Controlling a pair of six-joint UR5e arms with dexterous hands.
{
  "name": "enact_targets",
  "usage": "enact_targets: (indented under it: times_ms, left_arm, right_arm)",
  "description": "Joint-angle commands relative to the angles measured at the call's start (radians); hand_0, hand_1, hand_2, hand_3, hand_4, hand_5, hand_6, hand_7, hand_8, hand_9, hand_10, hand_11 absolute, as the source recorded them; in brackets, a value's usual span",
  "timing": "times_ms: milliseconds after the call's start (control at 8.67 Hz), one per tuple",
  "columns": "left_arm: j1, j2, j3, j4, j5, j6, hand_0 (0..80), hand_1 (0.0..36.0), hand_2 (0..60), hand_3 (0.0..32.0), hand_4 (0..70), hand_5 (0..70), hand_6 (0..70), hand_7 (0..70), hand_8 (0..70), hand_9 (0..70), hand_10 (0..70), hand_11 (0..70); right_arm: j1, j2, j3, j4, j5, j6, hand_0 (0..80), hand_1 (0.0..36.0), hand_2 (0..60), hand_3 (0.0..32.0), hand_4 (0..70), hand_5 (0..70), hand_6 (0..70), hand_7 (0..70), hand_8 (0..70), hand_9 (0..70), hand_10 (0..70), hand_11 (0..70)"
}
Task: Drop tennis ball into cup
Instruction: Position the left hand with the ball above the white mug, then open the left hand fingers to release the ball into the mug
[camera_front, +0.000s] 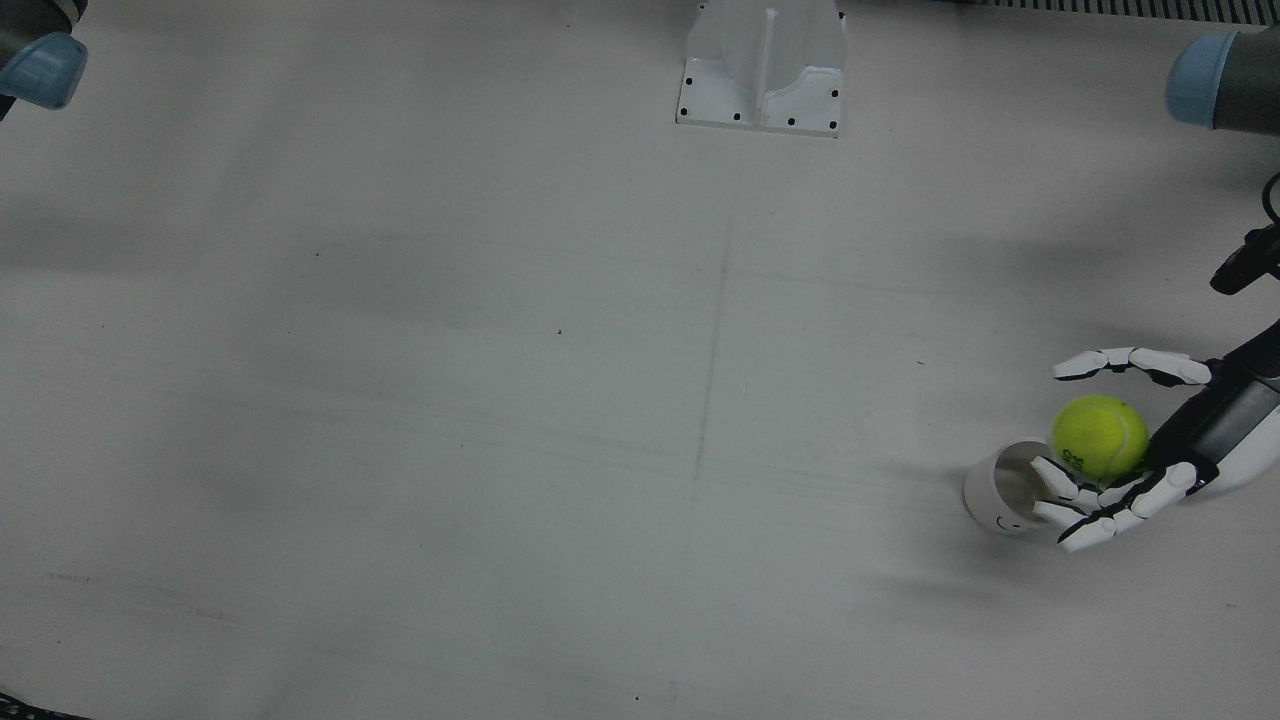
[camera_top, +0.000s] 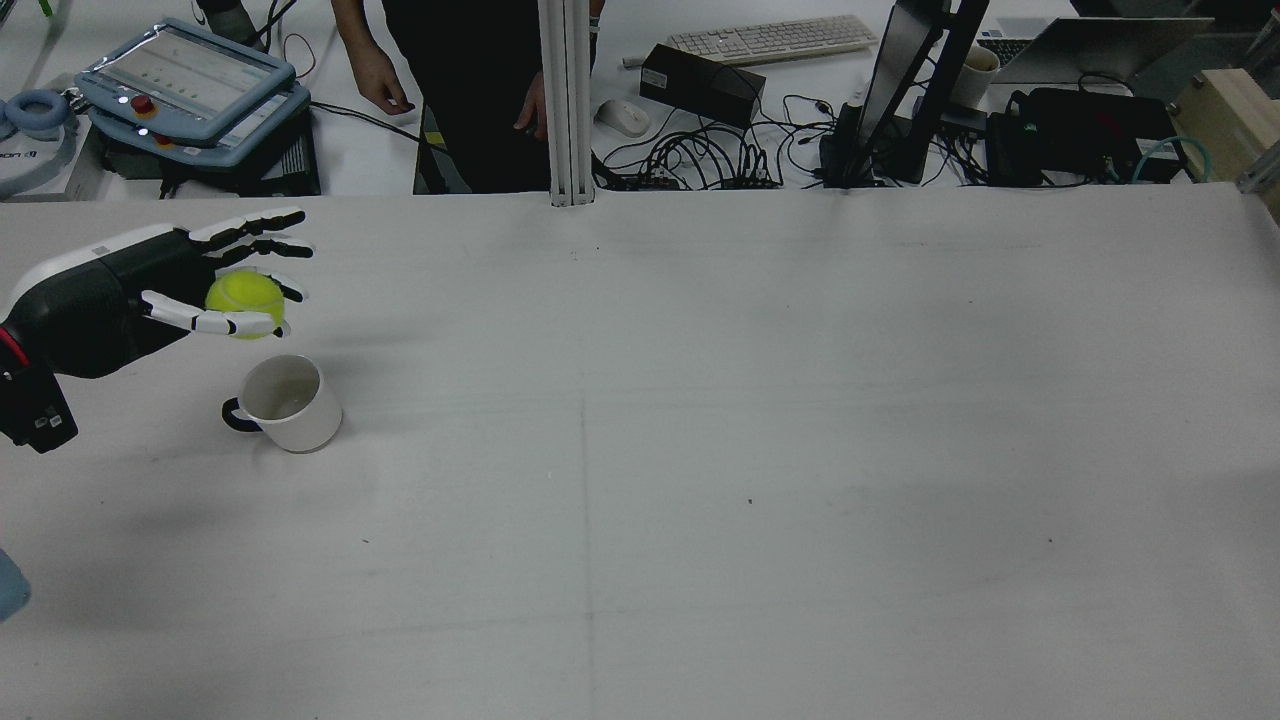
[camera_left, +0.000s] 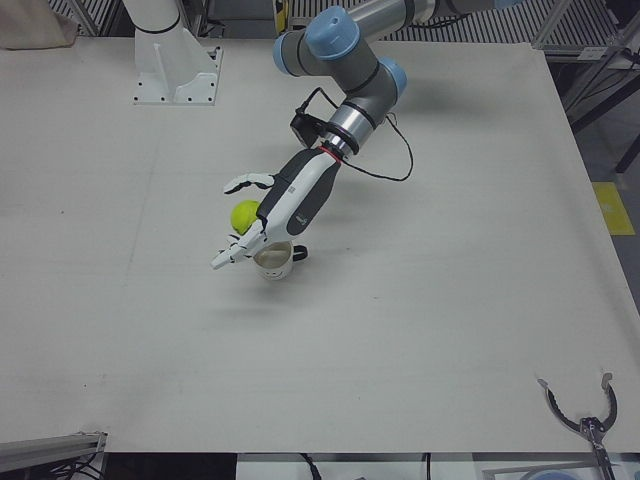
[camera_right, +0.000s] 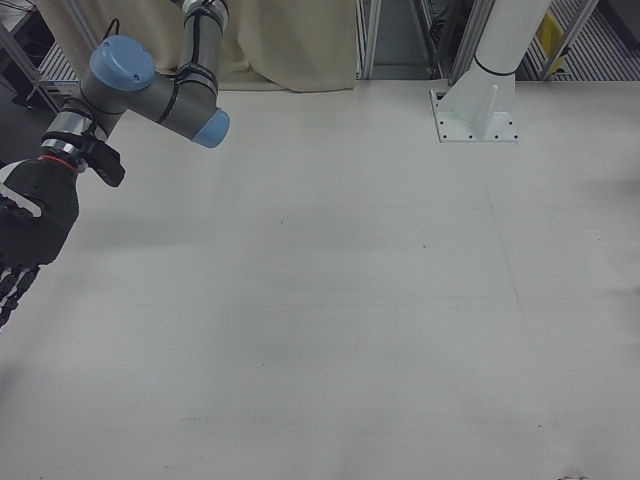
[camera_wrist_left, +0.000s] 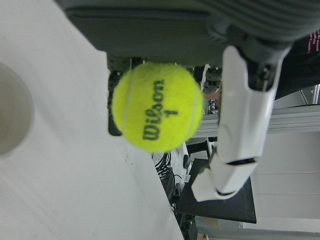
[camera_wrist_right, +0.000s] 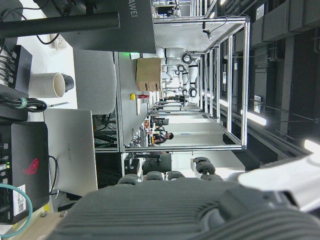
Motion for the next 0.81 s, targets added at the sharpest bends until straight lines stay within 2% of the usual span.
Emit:
enact_targets:
  times_ms: [0, 462, 577, 692]
  left_arm:
    - [0.001, 0.004, 0.0, -0.016, 0.001, -0.003, 65.2, 36.0, 38.6, 0.0, 6.8, 10.8, 5.0, 4.4, 3.7, 5.4, 6.9, 13.5]
    - [-0.023, 0.002, -0.026, -0.013, 0.006, -0.007, 64.2, 36.0, 42.7, 0.0, 6.6, 10.8, 4.9, 4.0, 2.7, 3.9, 6.9, 13.5]
    - [-0.157, 0.002, -0.057, 0.013, 0.012, -0.001, 63.4, 36.0, 44.5, 0.0, 4.9, 10.8, 4.6, 2.9, 2.2, 3.1, 7.0, 13.7]
    - [-0.324, -0.001, -0.059, 0.027, 0.05, 0.019, 63.3, 36.0, 46.1, 0.0, 0.9, 11.0, 4.0, 0.8, 1.6, 2.3, 6.9, 13.7]
  right_arm:
    - [0.0, 0.0, 0.0, 0.0, -0.001, 0.0, 0.0, 0.0, 0.0, 0.0, 0.0, 0.0, 0.0, 0.0, 0.0, 0.0, 0.0, 0.0]
    - [0.0, 0.0, 0.0, 0.0, -0.001, 0.0, 0.0, 0.0, 0.0, 0.0, 0.0, 0.0, 0.0, 0.0, 0.0, 0.0, 0.0, 0.0]
    - [0.0, 0.0, 0.0, 0.0, -0.001, 0.0, 0.0, 0.0, 0.0, 0.0, 0.0, 0.0, 0.0, 0.0, 0.0, 0.0, 0.0, 0.0]
    - [0.0, 0.0, 0.0, 0.0, -0.001, 0.0, 0.0, 0.0, 0.0, 0.0, 0.0, 0.0, 0.0, 0.0, 0.0, 0.0, 0.0, 0.0]
